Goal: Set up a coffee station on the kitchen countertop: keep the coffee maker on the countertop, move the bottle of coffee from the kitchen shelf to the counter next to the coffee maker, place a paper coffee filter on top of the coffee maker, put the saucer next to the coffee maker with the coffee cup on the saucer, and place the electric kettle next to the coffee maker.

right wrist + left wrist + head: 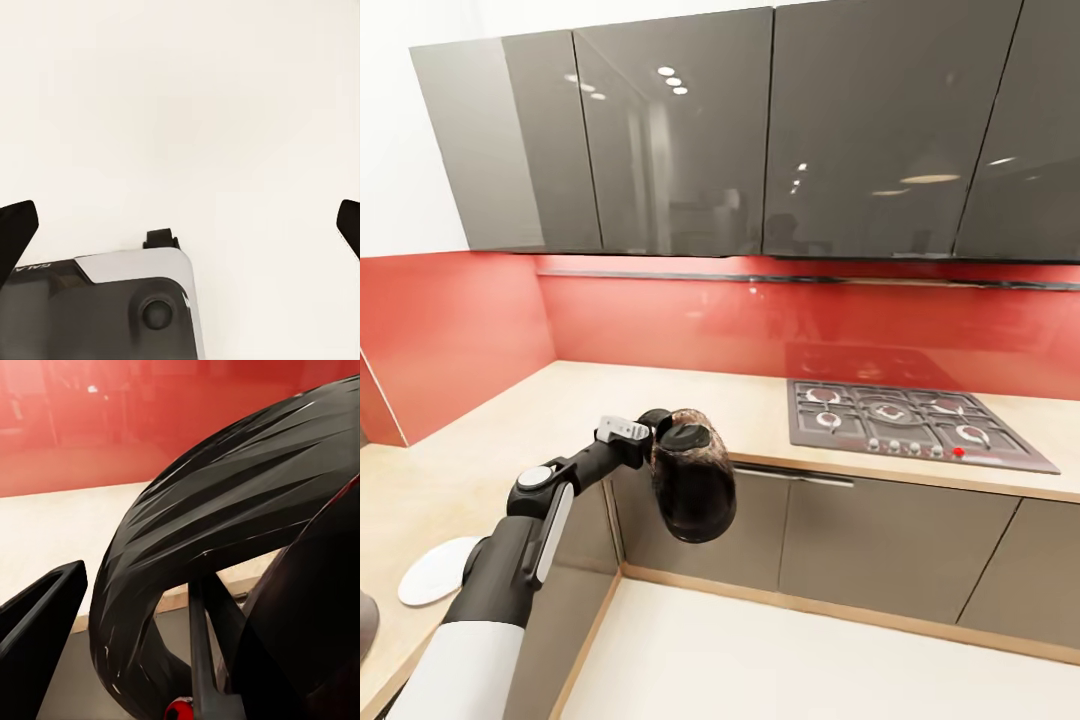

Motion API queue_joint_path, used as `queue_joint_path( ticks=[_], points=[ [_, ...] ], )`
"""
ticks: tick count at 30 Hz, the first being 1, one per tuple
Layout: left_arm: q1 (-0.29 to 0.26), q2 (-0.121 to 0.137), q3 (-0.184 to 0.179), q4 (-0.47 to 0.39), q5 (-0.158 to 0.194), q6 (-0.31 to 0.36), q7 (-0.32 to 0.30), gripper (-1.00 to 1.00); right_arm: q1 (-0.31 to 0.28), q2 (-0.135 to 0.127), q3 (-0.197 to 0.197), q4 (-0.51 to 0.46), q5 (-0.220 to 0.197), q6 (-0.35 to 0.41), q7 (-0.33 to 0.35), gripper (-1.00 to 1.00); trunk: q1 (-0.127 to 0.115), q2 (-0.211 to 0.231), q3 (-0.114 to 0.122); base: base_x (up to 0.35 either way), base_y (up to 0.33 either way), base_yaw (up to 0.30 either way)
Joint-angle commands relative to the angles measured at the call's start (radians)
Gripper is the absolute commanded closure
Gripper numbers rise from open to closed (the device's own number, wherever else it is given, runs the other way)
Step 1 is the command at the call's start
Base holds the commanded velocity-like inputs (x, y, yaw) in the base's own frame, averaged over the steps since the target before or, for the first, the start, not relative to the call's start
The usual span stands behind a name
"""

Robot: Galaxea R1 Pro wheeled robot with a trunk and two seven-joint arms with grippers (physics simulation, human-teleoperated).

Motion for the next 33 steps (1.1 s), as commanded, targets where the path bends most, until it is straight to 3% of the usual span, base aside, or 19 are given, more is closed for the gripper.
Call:
queue_joint_path(
  ticks=[1, 18, 28, 33],
  points=[
    [0.001, -0.001, 0.002, -0.001, -0.007, 0.003, -0.009, 1.0, -0.001, 0.0, 0.009, 0.0, -0.01, -0.002, -0.002, -1.0, 0.001, -0.001, -0.001, 0.325, -0.092, 0.0],
    [0.007, -0.004, 0.002, -0.003, -0.008, 0.003, -0.009, 1.0, 0.0, 0.0, 0.008, 0.001, -0.009, -0.003, -0.002, -1.0, 0.001, -0.001, -0.001, 0.319, -0.107, 0.008],
    [0.007, -0.004, 0.002, -0.002, -0.007, 0.003, -0.009, 1.0, 0.0, 0.0, 0.009, 0.002, -0.008, -0.003, -0.002, -1.0, 0.001, -0.001, 0.003, 0.307, -0.128, 0.235],
    [0.006, -0.024, 0.008, -0.003, -0.011, 0.003, -0.009, 1.0, 0.0, -0.001, 0.008, 0.002, -0.007, -0.002, -0.002, -1.0, 0.001, -0.001, 0.005, 0.121, -0.052, 0.268]
  ],
)
